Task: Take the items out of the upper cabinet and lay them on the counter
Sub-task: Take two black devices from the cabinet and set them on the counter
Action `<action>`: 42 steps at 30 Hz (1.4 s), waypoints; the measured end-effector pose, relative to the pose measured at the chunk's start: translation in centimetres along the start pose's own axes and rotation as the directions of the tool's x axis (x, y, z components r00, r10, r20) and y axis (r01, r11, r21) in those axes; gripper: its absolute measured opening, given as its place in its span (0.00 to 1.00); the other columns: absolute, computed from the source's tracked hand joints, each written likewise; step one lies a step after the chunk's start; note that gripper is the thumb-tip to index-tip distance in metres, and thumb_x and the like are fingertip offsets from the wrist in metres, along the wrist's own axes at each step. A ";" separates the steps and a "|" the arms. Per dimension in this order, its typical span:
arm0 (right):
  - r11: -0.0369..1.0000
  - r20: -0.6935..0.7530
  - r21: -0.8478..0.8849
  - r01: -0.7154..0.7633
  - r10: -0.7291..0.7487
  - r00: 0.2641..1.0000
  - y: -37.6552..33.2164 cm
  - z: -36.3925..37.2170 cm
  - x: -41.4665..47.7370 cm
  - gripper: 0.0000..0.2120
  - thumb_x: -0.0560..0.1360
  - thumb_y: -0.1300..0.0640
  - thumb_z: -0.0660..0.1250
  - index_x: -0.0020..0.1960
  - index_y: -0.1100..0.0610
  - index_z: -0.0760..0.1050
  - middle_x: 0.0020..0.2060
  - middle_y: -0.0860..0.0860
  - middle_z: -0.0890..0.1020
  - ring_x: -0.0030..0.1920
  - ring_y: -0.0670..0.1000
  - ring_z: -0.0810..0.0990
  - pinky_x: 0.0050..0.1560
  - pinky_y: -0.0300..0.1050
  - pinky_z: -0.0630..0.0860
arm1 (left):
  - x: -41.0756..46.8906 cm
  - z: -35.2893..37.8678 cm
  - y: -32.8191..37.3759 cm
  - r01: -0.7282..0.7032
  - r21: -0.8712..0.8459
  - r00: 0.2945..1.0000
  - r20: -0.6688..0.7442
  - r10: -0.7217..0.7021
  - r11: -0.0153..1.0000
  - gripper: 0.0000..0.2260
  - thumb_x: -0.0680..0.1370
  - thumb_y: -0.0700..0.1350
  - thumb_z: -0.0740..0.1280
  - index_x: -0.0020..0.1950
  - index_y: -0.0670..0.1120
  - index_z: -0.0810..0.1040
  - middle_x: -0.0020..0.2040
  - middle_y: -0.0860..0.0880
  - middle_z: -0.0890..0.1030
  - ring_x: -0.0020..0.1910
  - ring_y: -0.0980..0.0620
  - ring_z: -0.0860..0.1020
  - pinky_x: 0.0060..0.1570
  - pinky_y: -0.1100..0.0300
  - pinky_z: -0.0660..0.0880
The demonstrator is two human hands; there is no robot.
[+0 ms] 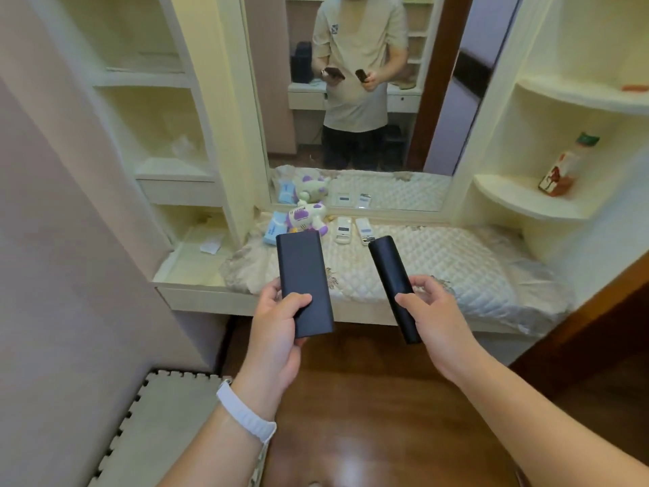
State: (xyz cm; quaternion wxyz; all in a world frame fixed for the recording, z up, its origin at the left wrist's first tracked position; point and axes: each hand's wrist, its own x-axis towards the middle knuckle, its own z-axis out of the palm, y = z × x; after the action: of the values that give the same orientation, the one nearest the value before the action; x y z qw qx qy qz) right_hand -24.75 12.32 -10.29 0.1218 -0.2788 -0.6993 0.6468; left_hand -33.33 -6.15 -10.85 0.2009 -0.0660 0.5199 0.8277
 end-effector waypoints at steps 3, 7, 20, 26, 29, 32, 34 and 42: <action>1.000 -0.057 0.013 -0.012 0.013 0.998 -0.6 1.2 3.8 0.08 0.79 0.56 0.65 0.56 0.46 0.73 0.53 0.52 0.82 0.52 0.56 0.79 0.50 0.52 0.73 | 4.5 0.3 0.6 0.018 0.035 0.998 0.052 -0.020 0.999 0.15 0.77 0.37 0.65 0.62 0.50 0.73 0.56 0.44 0.79 0.52 0.45 0.79 0.43 0.50 0.78; 1.000 -0.103 0.018 -0.024 0.026 0.994 -0.7 1.3 7.1 0.07 0.78 0.57 0.65 0.53 0.47 0.74 0.49 0.52 0.82 0.47 0.54 0.79 0.44 0.49 0.72 | 9.5 1.8 0.5 0.058 0.063 0.995 0.076 -0.062 0.996 0.15 0.77 0.38 0.65 0.63 0.49 0.73 0.58 0.45 0.79 0.55 0.44 0.79 0.46 0.50 0.78; 0.988 -0.216 0.114 -0.105 0.128 0.968 2.4 -5.9 19.9 0.07 0.79 0.58 0.65 0.54 0.48 0.74 0.45 0.53 0.84 0.41 0.54 0.78 0.42 0.51 0.72 | 20.5 12.4 -4.8 0.149 0.238 0.976 0.121 -0.182 0.960 0.10 0.76 0.35 0.64 0.55 0.46 0.74 0.51 0.45 0.81 0.44 0.49 0.80 0.35 0.56 0.76; 0.988 -0.110 0.086 -0.127 0.136 0.984 3.5 -10.9 29.2 0.06 0.79 0.58 0.65 0.54 0.49 0.74 0.44 0.50 0.84 0.40 0.53 0.81 0.37 0.48 0.75 | 26.5 19.6 -8.7 0.171 0.312 0.982 0.026 -0.188 0.935 0.12 0.76 0.35 0.64 0.57 0.46 0.75 0.51 0.44 0.81 0.44 0.48 0.80 0.38 0.54 0.77; 0.989 -0.075 0.057 -0.138 0.142 0.987 4.1 -13.6 33.4 0.07 0.79 0.59 0.66 0.53 0.48 0.73 0.45 0.50 0.84 0.41 0.56 0.82 0.37 0.49 0.76 | 29.2 23.5 -10.5 0.196 0.337 0.980 -0.041 -0.194 0.921 0.13 0.75 0.34 0.64 0.58 0.45 0.75 0.50 0.44 0.82 0.44 0.47 0.80 0.36 0.55 0.76; 0.988 -0.006 0.018 -0.151 0.152 0.988 5.2 -15.8 37.2 0.07 0.78 0.59 0.65 0.51 0.49 0.73 0.43 0.52 0.84 0.34 0.55 0.78 0.32 0.46 0.72 | 31.8 26.7 -12.3 0.205 0.332 0.978 -0.106 -0.180 0.921 0.12 0.75 0.34 0.64 0.56 0.44 0.75 0.47 0.45 0.82 0.42 0.47 0.80 0.37 0.55 0.76; 0.984 0.030 -0.005 -0.181 0.181 0.983 6.0 -16.7 39.4 0.06 0.78 0.59 0.65 0.51 0.49 0.73 0.43 0.53 0.83 0.33 0.51 0.75 0.31 0.44 0.70 | 33.3 27.8 -13.6 0.222 0.334 0.972 -0.146 -0.183 0.916 0.11 0.75 0.34 0.64 0.55 0.44 0.75 0.48 0.44 0.82 0.43 0.47 0.80 0.38 0.54 0.76; 0.948 0.081 -0.087 -0.305 0.312 0.947 9.1 -16.3 44.8 0.04 0.78 0.59 0.64 0.52 0.53 0.72 0.44 0.55 0.82 0.35 0.53 0.77 0.32 0.45 0.71 | 37.8 27.9 -16.3 0.326 0.370 0.932 -0.280 -0.230 0.870 0.13 0.75 0.35 0.65 0.58 0.44 0.75 0.52 0.43 0.82 0.46 0.44 0.81 0.39 0.53 0.77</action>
State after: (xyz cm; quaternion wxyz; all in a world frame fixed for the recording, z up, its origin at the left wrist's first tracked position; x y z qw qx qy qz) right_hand -50.46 50.53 -25.50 -0.0240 -0.3584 -0.6752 0.6443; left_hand -58.44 34.72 -23.89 0.2673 -0.1910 0.6862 0.6490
